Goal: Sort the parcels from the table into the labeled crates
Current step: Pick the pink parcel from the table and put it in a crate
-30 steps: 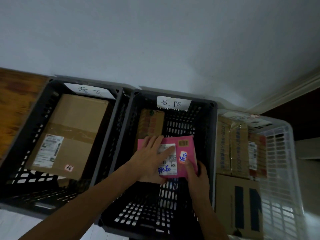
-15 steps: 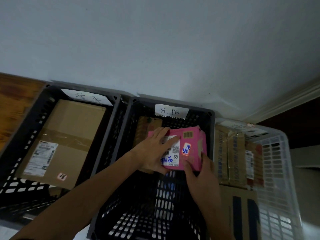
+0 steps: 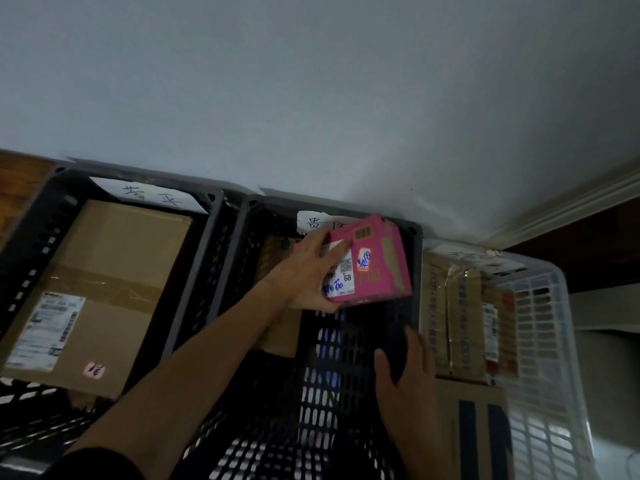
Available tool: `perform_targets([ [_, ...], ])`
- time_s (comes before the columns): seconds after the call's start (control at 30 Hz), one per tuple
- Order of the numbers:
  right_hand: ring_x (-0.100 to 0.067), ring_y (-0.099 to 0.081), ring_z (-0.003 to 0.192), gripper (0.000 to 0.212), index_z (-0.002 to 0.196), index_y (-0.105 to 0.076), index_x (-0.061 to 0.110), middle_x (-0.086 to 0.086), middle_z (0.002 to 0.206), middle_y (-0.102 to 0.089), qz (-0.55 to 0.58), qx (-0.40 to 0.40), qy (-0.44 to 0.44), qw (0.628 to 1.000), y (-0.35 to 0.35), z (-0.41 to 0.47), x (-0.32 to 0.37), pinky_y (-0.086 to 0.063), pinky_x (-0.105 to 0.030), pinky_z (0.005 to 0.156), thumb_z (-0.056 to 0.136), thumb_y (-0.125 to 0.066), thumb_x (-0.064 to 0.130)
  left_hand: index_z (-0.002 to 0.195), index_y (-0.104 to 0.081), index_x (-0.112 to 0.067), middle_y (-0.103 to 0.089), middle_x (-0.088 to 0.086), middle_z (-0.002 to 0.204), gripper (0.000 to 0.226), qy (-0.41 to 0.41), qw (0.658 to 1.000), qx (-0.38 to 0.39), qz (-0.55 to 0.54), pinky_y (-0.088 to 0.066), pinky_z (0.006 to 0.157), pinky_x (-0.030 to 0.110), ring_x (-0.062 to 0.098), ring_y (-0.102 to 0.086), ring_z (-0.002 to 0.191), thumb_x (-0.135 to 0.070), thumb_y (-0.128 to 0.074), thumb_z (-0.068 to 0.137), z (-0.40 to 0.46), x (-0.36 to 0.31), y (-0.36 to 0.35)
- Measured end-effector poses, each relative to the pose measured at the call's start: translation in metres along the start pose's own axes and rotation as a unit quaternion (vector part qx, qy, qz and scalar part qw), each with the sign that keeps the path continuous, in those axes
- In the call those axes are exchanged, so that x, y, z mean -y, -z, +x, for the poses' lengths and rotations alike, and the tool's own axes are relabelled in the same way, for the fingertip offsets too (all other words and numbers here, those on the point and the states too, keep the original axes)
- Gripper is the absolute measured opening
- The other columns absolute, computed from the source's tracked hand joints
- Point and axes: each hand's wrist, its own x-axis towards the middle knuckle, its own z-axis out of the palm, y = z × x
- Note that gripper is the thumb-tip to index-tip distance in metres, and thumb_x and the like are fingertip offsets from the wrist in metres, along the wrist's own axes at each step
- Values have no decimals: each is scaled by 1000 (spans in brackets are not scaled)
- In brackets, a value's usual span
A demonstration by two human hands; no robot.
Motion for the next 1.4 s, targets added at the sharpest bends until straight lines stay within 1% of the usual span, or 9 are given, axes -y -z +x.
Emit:
perform_targets([
  [0.13,-20,-19,152,67,158,-26,16,0,167,-9,-5,-7,7,1000,-16,0,-14,-28,-37,118,101,-56,34,157,12,-35,13,13,162,122,1,989,116,90,-14,121,54,38,9,151,-71,-67,72,4,2,-2],
  [0.27,-21,-9,155,67,158,-29,17,0,169,-3,-63,0,38,997,-32,-1,-30,-25,-43,123,100,-57,38,156,15,-36,10,16,161,118,1,984,105,145,1,122,52,39,8,151,-78,-59,74,4,2,-6],
  [0.4,-37,-40,144,56,148,-43,16,-8,162,-25,-98,-44,74,991,-39,-1,-37,-51,-55,102,98,-57,38,156,13,-35,4,21,161,120,2,975,104,194,-4,122,58,42,3,150,-82,-57,70,15,0,-10],
  [0.47,-42,-51,133,57,141,-43,15,-13,156,-32,-117,-50,80,989,-40,-1,-38,-55,-54,92,93,-49,45,155,16,-36,7,20,162,122,8,973,120,198,-1,123,58,41,6,151,-81,-60,71,21,-5,-10],
  [0.93,-44,-54,129,61,139,-44,17,-15,155,-33,-167,-72,106,978,-43,-1,-39,-58,-55,90,90,-43,52,158,9,-32,0,28,162,128,14,952,163,260,-3,120,64,46,0,150,-77,-70,68,47,-24,-45],
  [1.07,-40,-46,129,59,134,-47,16,-16,152,-35,-161,-99,109,976,-46,2,-41,-58,-59,85,86,-45,51,156,19,-30,13,26,162,128,2,953,156,260,5,121,61,46,10,150,-77,-65,73,45,-12,-61],
  [1.2,-42,-37,134,57,132,-49,18,-19,151,-35,-189,-141,140,962,-50,3,-46,-50,-62,95,85,-46,49,152,31,-24,31,30,155,124,20,942,173,289,11,119,62,48,27,145,-82,-51,79,46,-8,-86],
  [1.33,-43,-34,140,43,128,-52,17,-20,146,-45,-152,-168,235,945,-60,1,-39,-24,-52,120,103,-31,45,152,30,-23,35,28,153,114,62,956,157,241,16,116,56,45,32,142,-73,-51,88,39,-9,-104],
  [1.4,-37,-39,140,35,128,-56,17,-15,144,-52,-139,-135,251,948,-70,8,-25,-40,-47,114,99,-45,34,155,24,-20,28,28,158,109,77,958,150,233,12,118,57,45,23,148,-67,-51,91,35,-12,-104],
])
